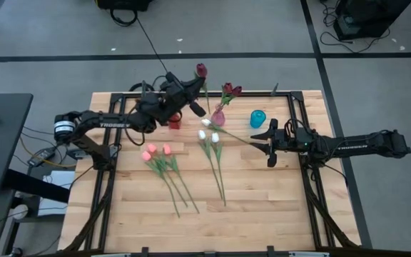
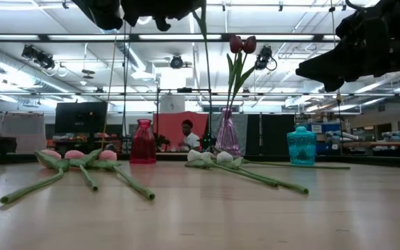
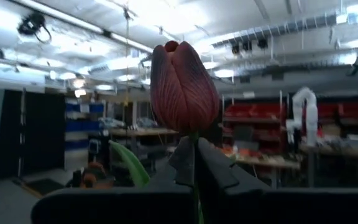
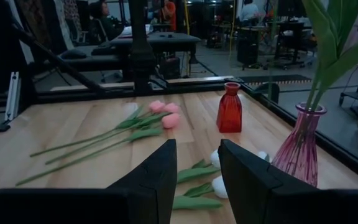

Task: Sort flowers into vase by color
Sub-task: Put the dark red flower into the pink vase

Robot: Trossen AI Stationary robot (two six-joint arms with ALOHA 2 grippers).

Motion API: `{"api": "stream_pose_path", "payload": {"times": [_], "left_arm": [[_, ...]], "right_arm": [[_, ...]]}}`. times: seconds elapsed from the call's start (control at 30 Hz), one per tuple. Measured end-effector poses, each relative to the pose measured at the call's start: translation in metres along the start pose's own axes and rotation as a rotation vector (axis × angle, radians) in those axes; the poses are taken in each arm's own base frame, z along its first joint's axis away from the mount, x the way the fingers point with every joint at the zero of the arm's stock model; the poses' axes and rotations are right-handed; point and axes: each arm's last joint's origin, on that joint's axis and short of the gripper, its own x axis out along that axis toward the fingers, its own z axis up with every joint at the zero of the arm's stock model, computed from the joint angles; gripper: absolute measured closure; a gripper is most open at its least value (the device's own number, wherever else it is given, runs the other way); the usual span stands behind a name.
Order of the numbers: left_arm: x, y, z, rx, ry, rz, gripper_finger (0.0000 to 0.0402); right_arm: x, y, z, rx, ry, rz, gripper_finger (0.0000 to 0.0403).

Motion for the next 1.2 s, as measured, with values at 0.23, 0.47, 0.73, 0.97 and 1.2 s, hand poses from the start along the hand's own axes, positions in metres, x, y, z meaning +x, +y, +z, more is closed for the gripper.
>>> {"api": "stream_pose_path", "payload": {"times": [0.23,0.47,0.73,0.97,1.2], "left_arm": [[0.008,0.008,-0.016,-0.024,-0.118,0.019,0.0396],[0.01,0.011,-0.021,-0.035,-0.163,0.03,0.0396],[0.019,0.009,-0.013,-0.027,-0.145,0.029,0.0396],[0.017,0.008,-0.032,-0.007,-0.063,0.039,0.0396],[0.019,0.003,-0.068,0.001,0.034,0.026,0.0396]], "right_arm": [[0.0,0.0,0.0,-0.011,0.001,0.0,0.027],[0.0,0.0,-0.002,-0.016,0.016,0.0,0.027],[0.0,0.0,-0.001,-0.026,0.01,-0.001,0.027],[0.0,0.0,-0.001,-0.024,0.008,-0.001,0.027],[0.0,0.0,-0.001,-0.022,0.008,-0.001,0.027]]}}
